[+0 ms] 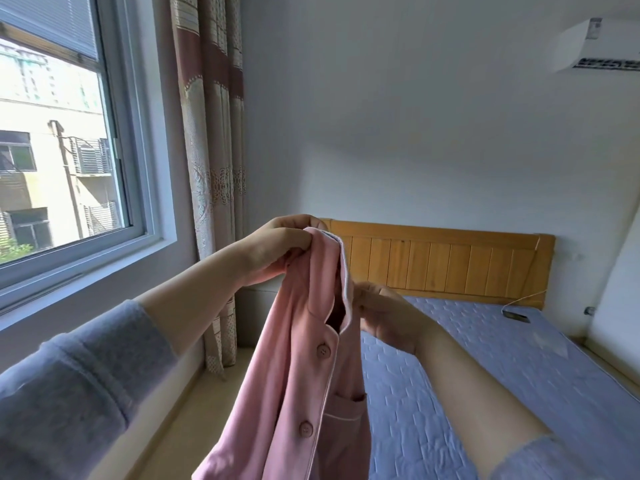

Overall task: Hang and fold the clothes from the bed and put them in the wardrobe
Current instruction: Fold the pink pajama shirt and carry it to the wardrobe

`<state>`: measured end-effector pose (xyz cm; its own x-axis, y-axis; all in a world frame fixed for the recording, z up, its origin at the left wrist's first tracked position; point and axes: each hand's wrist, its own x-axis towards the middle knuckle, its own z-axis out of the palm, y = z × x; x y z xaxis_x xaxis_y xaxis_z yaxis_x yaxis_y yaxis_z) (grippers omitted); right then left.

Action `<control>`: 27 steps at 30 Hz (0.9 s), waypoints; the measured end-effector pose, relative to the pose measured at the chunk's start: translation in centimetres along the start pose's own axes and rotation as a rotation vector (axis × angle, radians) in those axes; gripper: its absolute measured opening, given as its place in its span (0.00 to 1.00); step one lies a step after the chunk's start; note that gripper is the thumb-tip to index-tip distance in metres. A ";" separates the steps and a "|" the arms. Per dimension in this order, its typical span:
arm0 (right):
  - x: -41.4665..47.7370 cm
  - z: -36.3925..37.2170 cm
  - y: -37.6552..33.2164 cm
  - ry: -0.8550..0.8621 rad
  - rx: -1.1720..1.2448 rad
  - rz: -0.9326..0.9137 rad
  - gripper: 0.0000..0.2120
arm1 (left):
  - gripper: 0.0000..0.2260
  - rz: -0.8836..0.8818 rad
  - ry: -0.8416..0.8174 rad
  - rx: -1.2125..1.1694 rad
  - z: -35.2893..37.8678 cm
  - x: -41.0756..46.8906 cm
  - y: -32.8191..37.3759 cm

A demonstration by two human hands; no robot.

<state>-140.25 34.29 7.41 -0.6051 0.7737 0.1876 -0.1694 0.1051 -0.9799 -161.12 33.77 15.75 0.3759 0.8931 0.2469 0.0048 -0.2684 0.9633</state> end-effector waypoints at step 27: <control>-2.8 -2.8 -4.0 0.568 -0.342 -0.368 0.06 | 0.39 -0.369 -0.084 -0.087 4.4 -1.5 -6.8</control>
<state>-135.65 33.43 10.60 -0.0469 0.8443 0.5339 0.0233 0.5352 -0.8444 -157.61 32.66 8.39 0.4386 0.8901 -0.1237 0.0767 0.1000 0.9920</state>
